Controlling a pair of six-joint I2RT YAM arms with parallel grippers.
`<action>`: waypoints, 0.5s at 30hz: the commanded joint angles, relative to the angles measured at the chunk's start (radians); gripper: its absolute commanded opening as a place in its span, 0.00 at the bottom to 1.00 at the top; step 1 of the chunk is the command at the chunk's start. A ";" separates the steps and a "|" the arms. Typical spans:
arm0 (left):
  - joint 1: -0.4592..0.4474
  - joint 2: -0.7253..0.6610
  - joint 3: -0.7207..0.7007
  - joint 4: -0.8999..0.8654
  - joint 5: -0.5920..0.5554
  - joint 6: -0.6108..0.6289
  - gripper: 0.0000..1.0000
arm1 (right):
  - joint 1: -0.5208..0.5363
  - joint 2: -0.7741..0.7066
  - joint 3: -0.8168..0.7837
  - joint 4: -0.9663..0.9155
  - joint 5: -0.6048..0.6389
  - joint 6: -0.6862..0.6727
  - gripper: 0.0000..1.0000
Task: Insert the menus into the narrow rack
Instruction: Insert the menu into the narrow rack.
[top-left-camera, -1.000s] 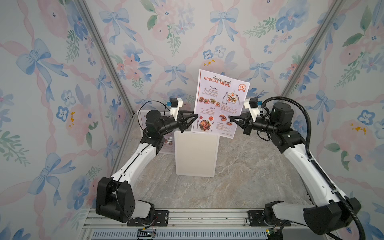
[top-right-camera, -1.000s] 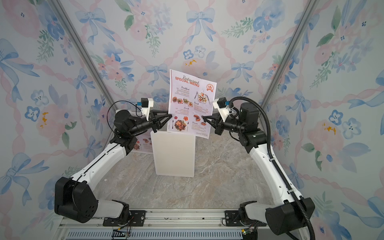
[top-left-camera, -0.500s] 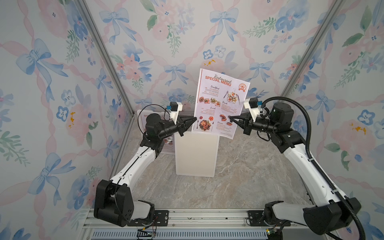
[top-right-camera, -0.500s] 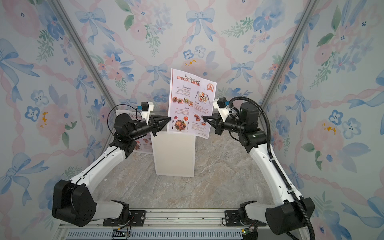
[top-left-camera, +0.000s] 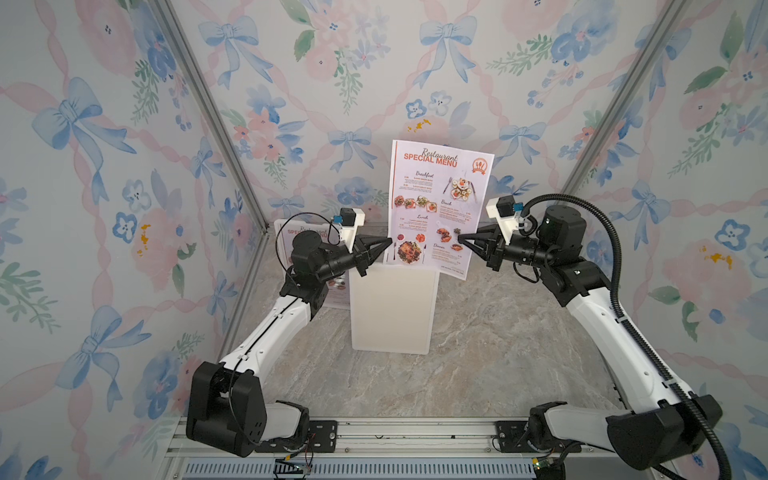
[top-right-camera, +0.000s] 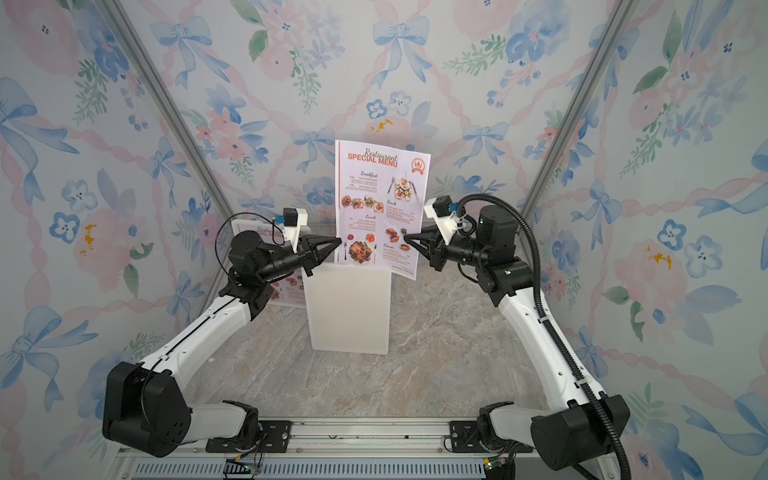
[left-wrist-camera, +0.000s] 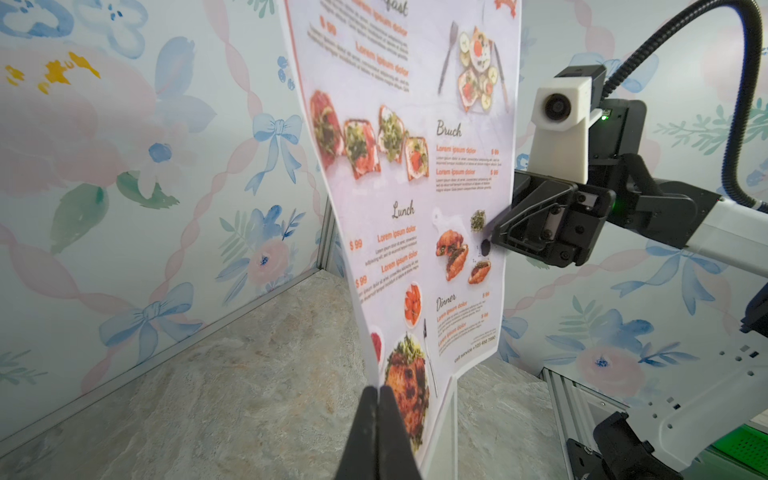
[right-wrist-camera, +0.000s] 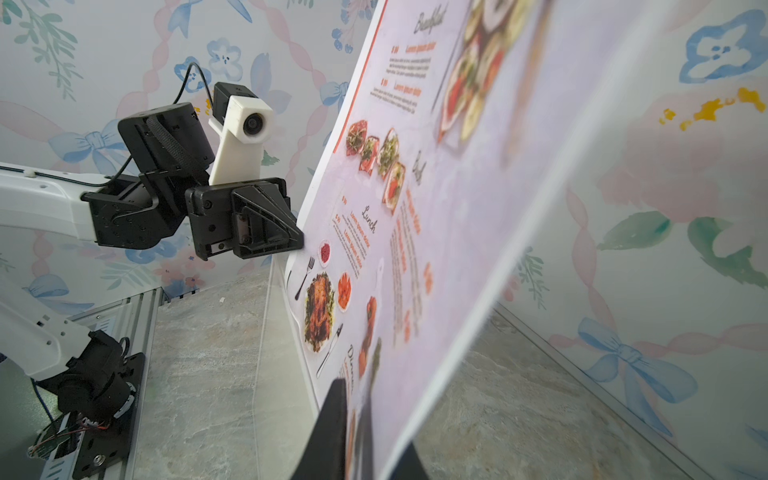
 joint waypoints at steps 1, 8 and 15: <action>-0.005 -0.035 -0.019 0.011 -0.013 0.021 0.00 | 0.008 -0.003 0.033 -0.013 -0.005 -0.003 0.15; -0.002 -0.035 -0.017 0.011 -0.016 0.024 0.00 | 0.009 -0.003 0.029 -0.026 -0.006 -0.004 0.06; -0.002 -0.037 -0.007 0.012 -0.018 0.024 0.00 | 0.011 -0.028 0.007 -0.046 0.021 -0.022 0.02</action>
